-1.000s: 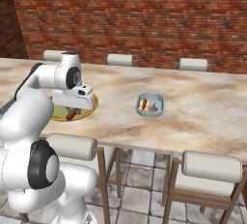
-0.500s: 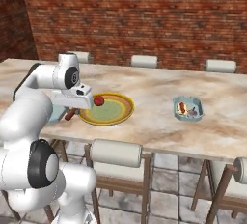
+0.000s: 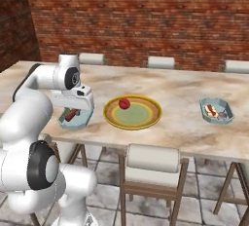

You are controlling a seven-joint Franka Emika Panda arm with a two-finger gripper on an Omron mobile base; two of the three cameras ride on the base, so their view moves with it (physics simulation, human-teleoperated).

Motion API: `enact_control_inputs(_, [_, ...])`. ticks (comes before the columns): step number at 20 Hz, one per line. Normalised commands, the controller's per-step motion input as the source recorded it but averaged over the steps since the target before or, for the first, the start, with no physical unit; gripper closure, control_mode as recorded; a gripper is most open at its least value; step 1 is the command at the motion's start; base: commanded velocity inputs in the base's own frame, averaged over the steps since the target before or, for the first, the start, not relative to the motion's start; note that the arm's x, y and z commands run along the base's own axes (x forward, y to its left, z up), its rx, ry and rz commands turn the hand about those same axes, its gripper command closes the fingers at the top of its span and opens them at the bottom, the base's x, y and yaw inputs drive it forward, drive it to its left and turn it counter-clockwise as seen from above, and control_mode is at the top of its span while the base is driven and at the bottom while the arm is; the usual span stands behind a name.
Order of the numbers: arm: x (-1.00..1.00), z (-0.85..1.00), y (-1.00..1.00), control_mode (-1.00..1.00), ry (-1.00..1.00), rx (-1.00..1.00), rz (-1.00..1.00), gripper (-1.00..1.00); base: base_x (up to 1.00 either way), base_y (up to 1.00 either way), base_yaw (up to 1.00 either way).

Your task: Place one cooked food and one vegetable from the large plate to each tupperware container.

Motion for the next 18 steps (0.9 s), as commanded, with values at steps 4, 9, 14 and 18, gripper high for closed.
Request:
enact_control_inputs(4, [0.00,0.00,0.00,1.00,0.00,0.00,0.00,1.00,0.13,0.61,0.00])
enact_control_inputs(9, [0.00,0.00,0.00,1.00,0.00,0.00,0.00,1.00,0.39,0.31,0.02])
enact_control_inputs(14, [0.00,0.00,0.00,1.00,0.00,0.00,0.00,1.00,0.39,0.09,0.03])
enact_control_inputs(18, [0.00,0.00,0.00,1.00,0.00,0.00,0.00,1.00,0.33,0.03,0.03])
